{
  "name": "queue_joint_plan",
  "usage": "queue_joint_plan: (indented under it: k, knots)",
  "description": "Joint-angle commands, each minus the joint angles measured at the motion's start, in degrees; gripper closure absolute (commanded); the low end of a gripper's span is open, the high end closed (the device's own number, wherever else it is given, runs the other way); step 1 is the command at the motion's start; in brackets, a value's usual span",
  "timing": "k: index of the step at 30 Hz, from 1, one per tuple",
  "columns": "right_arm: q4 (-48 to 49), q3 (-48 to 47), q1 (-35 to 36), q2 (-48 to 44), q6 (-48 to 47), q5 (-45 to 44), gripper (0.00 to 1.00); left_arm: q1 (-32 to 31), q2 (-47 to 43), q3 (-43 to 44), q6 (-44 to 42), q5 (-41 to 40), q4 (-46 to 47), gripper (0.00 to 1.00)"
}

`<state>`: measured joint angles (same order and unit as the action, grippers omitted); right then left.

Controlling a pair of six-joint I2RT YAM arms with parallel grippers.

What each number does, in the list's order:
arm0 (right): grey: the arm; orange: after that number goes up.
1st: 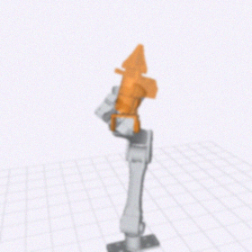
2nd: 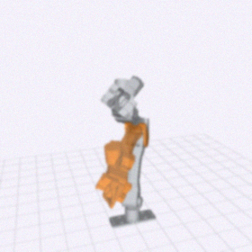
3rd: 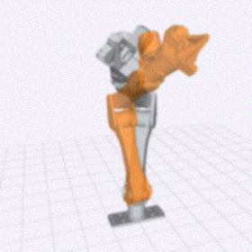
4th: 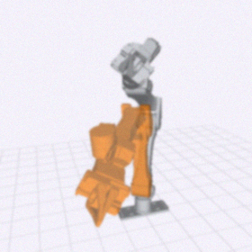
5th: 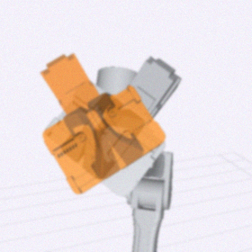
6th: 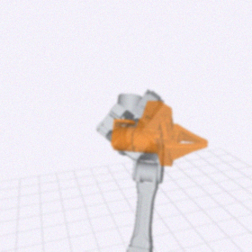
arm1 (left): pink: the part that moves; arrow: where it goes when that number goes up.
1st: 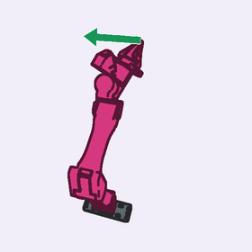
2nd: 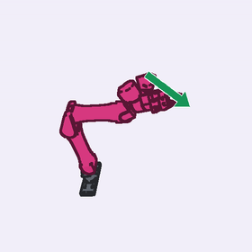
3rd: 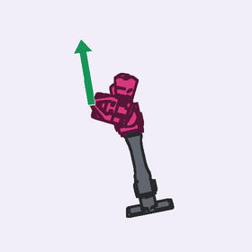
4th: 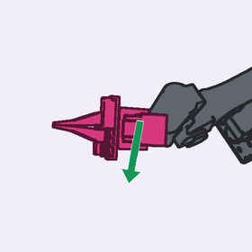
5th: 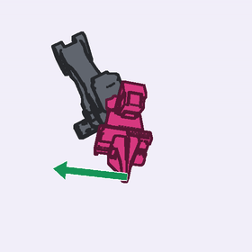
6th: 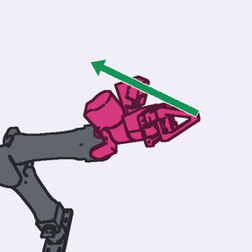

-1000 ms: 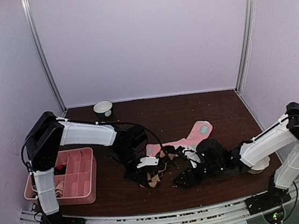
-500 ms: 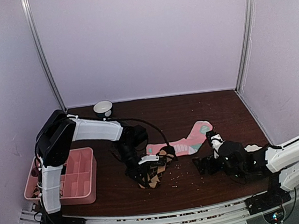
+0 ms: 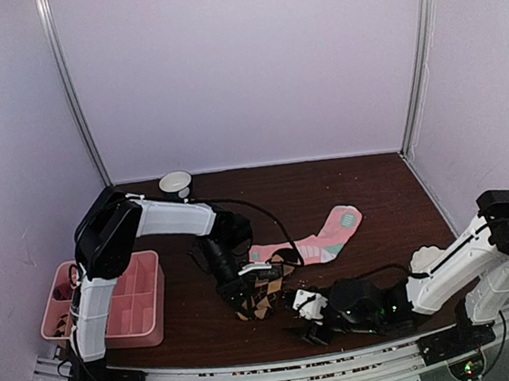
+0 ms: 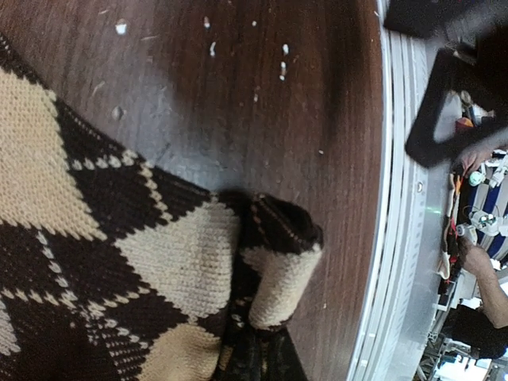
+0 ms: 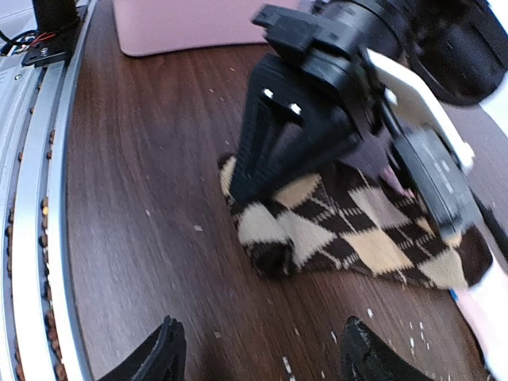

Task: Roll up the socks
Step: Roll the sock.

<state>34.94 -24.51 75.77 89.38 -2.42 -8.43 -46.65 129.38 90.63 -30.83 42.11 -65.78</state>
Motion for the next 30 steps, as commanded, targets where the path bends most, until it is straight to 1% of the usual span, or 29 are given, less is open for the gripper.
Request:
queue_joint_plan:
  k: [1, 4, 8, 15, 20, 22, 25, 27, 30]
  knots:
    - [0.3, -8.2, 0.7, 7.0, -9.8, 5.6, 0.34, 0.1, 3.7, -0.5, 0.7, -8.6, 3.4, 0.98]
    - [-2.0, -13.6, 0.3, 10.9, -13.3, 6.9, 0.37, -0.1, 3.7, -0.5, 0.3, -8.9, 3.4, 0.96]
    - [-4.6, -17.8, -1.8, 14.6, -15.1, 10.0, 0.41, -0.2, 3.6, -1.1, -0.5, -8.9, 3.4, 0.95]
    - [-8.9, -20.6, -4.8, 18.2, -17.2, 13.2, 0.55, -0.2, 3.3, -1.6, -1.4, -8.7, 3.4, 0.92]
    - [-10.9, -21.1, -6.2, 19.6, -17.3, 14.3, 0.62, -0.2, 3.0, -1.5, -2.1, -9.0, 3.4, 0.89]
    - [-11.5, -21.0, -6.5, 20.0, -17.0, 14.6, 0.67, -0.2, 2.7, -1.7, -2.5, -9.0, 3.4, 0.85]
    - [-12.4, -20.6, -7.2, 20.3, -15.8, 15.8, 0.79, -0.1, 1.2, -2.1, -3.1, -8.5, 4.0, 0.74]
    - [-13.4, -20.3, -8.1, 20.4, -14.5, 17.6, 0.9, 0.1, -1.0, -3.6, -3.9, -7.7, 5.2, 0.65]
    - [-14.6, -20.1, -9.1, 20.4, -12.0, 19.7, 0.99, 1.0, -5.9, -6.6, -4.3, -7.2, 8.7, 0.58]
